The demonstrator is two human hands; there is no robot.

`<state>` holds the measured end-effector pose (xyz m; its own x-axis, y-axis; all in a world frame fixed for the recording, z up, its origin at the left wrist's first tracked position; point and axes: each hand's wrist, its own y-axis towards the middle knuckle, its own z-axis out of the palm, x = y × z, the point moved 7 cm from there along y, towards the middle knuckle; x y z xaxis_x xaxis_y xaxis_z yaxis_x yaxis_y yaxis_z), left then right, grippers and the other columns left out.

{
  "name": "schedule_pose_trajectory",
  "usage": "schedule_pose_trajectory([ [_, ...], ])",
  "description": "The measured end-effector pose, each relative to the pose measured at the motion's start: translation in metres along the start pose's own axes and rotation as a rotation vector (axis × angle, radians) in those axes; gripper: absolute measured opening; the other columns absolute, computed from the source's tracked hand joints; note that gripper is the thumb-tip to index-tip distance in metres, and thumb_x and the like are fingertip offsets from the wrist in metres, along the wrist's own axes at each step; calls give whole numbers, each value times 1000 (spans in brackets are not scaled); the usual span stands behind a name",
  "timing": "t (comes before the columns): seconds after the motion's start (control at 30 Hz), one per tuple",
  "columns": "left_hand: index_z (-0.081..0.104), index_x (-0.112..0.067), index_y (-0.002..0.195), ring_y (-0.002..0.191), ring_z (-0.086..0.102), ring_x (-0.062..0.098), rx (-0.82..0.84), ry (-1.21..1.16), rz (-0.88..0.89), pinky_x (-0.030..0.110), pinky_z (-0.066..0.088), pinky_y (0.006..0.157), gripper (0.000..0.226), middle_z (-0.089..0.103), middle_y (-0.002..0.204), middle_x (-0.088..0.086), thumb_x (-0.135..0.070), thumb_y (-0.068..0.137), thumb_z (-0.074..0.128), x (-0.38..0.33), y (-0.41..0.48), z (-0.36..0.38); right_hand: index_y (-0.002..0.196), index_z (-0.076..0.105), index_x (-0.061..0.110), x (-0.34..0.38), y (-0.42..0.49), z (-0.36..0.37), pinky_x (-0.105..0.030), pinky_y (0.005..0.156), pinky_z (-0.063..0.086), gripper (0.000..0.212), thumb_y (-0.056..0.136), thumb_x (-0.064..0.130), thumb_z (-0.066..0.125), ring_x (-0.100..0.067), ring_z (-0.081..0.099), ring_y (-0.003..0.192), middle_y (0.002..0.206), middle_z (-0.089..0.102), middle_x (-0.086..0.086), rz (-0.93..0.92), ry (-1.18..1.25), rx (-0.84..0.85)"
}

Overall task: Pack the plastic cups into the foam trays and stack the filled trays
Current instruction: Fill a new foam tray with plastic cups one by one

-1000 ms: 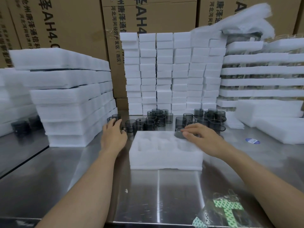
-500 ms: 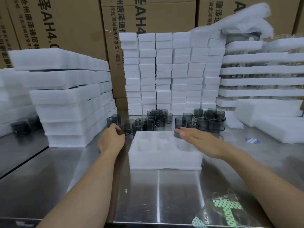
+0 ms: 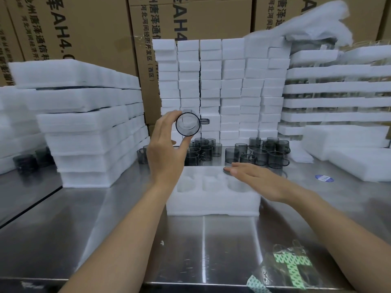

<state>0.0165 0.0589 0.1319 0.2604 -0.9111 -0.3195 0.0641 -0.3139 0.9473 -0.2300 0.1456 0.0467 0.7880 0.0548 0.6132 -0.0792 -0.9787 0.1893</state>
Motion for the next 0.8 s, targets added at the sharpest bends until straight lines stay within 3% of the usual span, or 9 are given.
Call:
schedule_pose_trajectory([
  [0.1, 56, -39, 141, 114, 63, 3, -13, -118, -34, 12, 53, 75, 66, 55, 138, -38, -16, 86, 85, -11, -2, 3, 142, 56, 59, 1, 0, 0, -31, 129, 12, 72, 83, 91, 30, 4, 27, 152, 162, 37, 28, 5, -7, 2],
  [0.2, 59, -34, 140, 120, 66, 6, 30, -255, -147, 23, 59, 75, 61, 62, 138, -30, -19, 88, 87, -14, -5, 10, 144, 56, 57, 2, -1, 1, -29, 129, 10, 71, 86, 88, 30, 4, 27, 152, 163, 37, 27, 7, -13, 10],
  [0.27, 63, -31, 136, 116, 68, 5, 101, -410, -325, 22, 58, 75, 53, 72, 128, -18, -28, 89, 88, -11, -6, 20, 145, 56, 54, 4, -2, 1, -29, 129, 9, 70, 87, 85, 31, 3, 26, 153, 163, 37, 25, 14, -20, 12],
  [0.37, 71, -23, 129, 102, 75, 1, 294, -690, -783, 28, 53, 83, 42, 81, 113, -10, -48, 96, 77, -1, -20, 45, 152, 48, 52, 7, -3, 3, -28, 129, 5, 67, 94, 79, 29, 6, 21, 153, 166, 32, 26, 14, -41, 37],
  [0.43, 76, -23, 117, 89, 76, 4, 392, -854, -1060, 27, 51, 78, 44, 82, 113, -3, -62, 96, 69, -1, -36, 57, 158, 39, 50, 10, -5, 8, -29, 130, 1, 68, 97, 77, 24, 15, 11, 153, 166, 25, 32, 6, -24, 101],
  [0.5, 76, -21, 109, 78, 73, 6, 434, -955, -1206, 24, 50, 70, 50, 82, 113, 1, -67, 97, 63, -3, -45, 62, 160, 38, 48, 13, -5, 10, -26, 129, -1, 74, 95, 78, 20, 31, 5, 142, 157, 23, 46, -4, -17, 152],
  [0.6, 74, -13, 126, 70, 68, 8, 447, -1025, -1299, 23, 49, 64, 65, 82, 111, 2, -69, 96, 63, -3, -50, 64, 155, 42, 54, 15, -3, 7, -19, 119, 2, 67, 97, 77, 18, 46, 6, 120, 139, 20, 57, 9, -43, 146],
  [0.7, 69, -9, 139, 68, 67, 9, 459, -1058, -1324, 24, 50, 61, 76, 81, 111, 3, -69, 93, 66, -1, -52, 65, 152, 45, 56, 13, -2, 6, -21, 121, 4, 60, 102, 74, 18, 26, 12, 141, 158, 26, 38, 15, -65, 109],
  [0.8, 74, -10, 130, 68, 67, 9, 482, -1061, -1314, 24, 50, 62, 71, 81, 112, 3, -70, 92, 68, 1, -53, 67, 149, 48, 59, 11, -3, 5, -26, 125, 6, 63, 97, 80, 20, 7, 16, 154, 167, 29, 25, 14, -93, 49],
])
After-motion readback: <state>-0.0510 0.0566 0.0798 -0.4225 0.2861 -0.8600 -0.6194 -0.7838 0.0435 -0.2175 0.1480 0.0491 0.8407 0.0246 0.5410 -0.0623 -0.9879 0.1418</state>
